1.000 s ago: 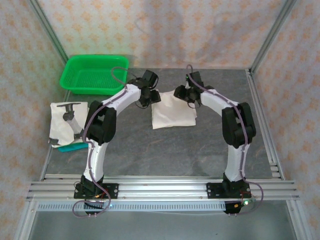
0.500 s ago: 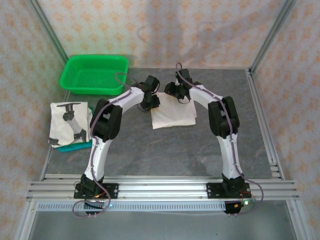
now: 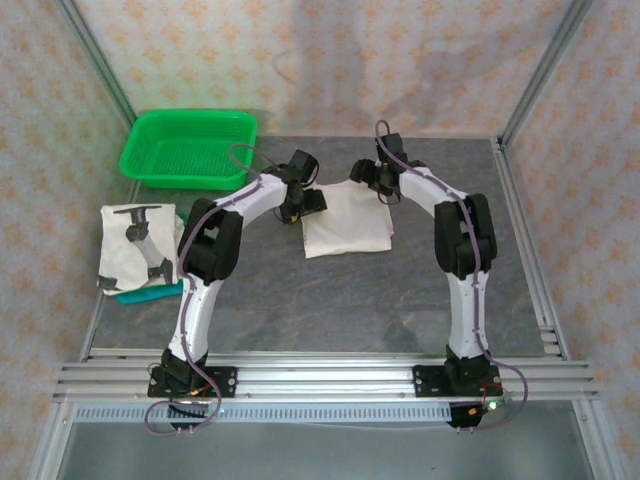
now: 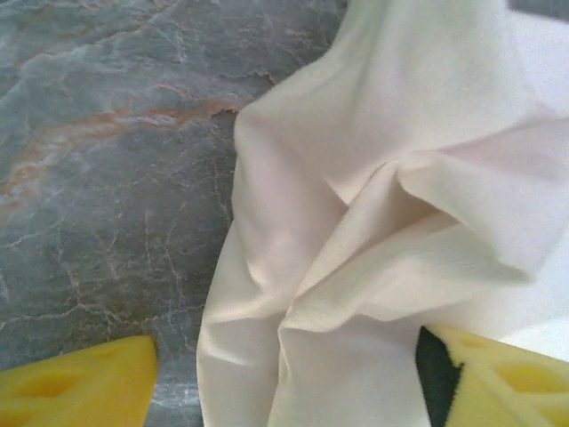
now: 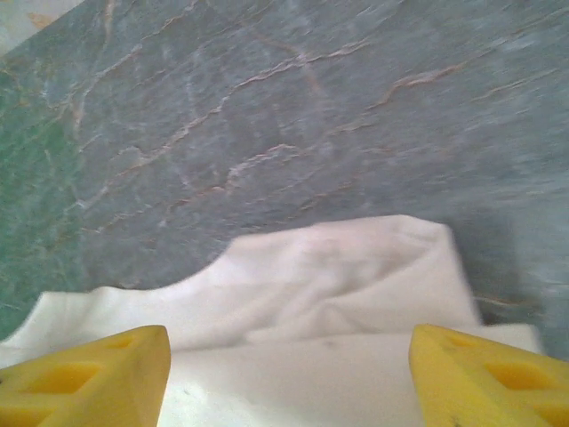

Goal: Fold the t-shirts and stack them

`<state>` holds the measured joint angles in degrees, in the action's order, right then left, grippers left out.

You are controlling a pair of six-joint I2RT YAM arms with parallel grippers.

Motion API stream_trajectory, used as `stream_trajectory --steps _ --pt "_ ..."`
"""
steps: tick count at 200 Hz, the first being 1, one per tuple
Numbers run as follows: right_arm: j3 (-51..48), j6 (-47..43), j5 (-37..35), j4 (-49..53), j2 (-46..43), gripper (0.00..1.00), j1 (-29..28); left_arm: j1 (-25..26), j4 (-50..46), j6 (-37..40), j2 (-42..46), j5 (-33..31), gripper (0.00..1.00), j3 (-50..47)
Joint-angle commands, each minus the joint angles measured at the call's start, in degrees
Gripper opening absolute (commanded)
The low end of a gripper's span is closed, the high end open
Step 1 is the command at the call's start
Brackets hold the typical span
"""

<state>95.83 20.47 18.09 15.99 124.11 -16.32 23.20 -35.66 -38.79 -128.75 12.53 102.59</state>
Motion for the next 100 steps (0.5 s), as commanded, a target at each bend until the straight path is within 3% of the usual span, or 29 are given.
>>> stream_trajectory --steps 1,40,100 --pt "-3.2 -4.9 -4.7 1.9 -3.5 0.73 -0.2 -0.3 -1.2 0.9 5.4 -2.8 0.81 -0.6" --pt "-9.3 -6.5 -4.2 1.4 -5.0 0.74 -0.3 -0.8 -3.0 4.2 13.6 -9.4 0.94 -5.0" --pt "-13.7 -6.8 -2.0 2.0 -4.2 0.64 -1.5 -7.9 -7.4 7.1 27.8 -20.2 0.96 -17.1"
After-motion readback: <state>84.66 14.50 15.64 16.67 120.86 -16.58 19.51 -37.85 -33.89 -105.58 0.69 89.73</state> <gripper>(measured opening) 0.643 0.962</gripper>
